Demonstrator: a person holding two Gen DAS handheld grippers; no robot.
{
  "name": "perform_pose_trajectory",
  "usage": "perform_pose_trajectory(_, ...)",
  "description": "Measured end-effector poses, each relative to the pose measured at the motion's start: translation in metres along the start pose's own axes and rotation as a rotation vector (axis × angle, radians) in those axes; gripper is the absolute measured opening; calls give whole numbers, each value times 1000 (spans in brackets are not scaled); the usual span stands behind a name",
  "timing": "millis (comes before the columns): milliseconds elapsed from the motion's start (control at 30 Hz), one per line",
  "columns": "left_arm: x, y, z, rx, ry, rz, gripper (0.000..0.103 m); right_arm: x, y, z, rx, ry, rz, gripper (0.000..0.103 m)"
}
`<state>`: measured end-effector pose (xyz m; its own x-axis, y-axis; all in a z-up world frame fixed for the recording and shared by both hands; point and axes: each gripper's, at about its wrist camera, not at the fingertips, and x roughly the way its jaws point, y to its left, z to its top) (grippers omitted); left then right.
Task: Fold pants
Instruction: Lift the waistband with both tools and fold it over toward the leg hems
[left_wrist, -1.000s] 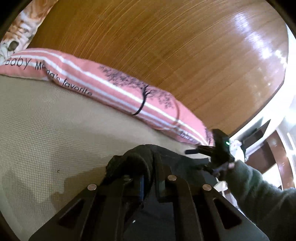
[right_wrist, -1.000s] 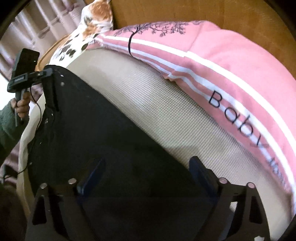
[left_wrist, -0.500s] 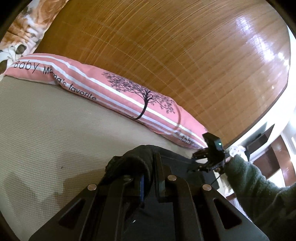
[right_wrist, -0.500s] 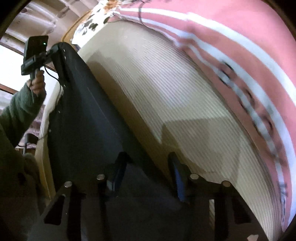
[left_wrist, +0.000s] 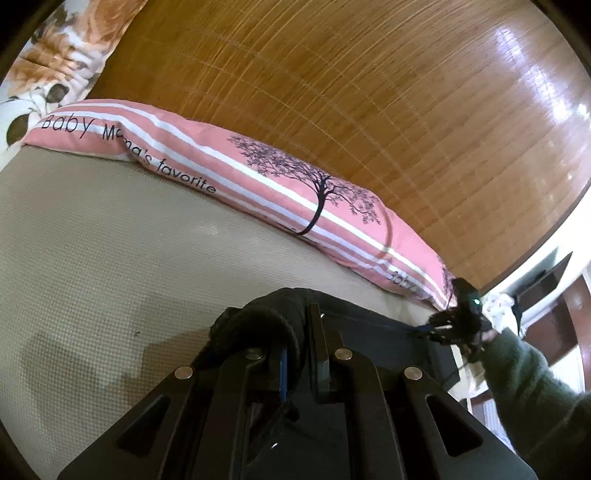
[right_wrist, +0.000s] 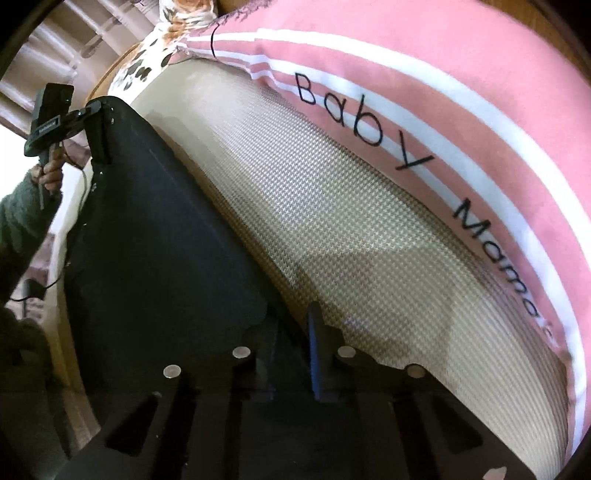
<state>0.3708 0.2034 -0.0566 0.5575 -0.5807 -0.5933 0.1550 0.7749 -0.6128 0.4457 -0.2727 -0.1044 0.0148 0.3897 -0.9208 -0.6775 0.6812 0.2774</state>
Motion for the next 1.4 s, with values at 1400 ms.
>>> perform_pose_trajectory(1400, -115, -37, -230, 254, 293, 218, 15, -3, 223, -242, 370, -122, -258, 6)
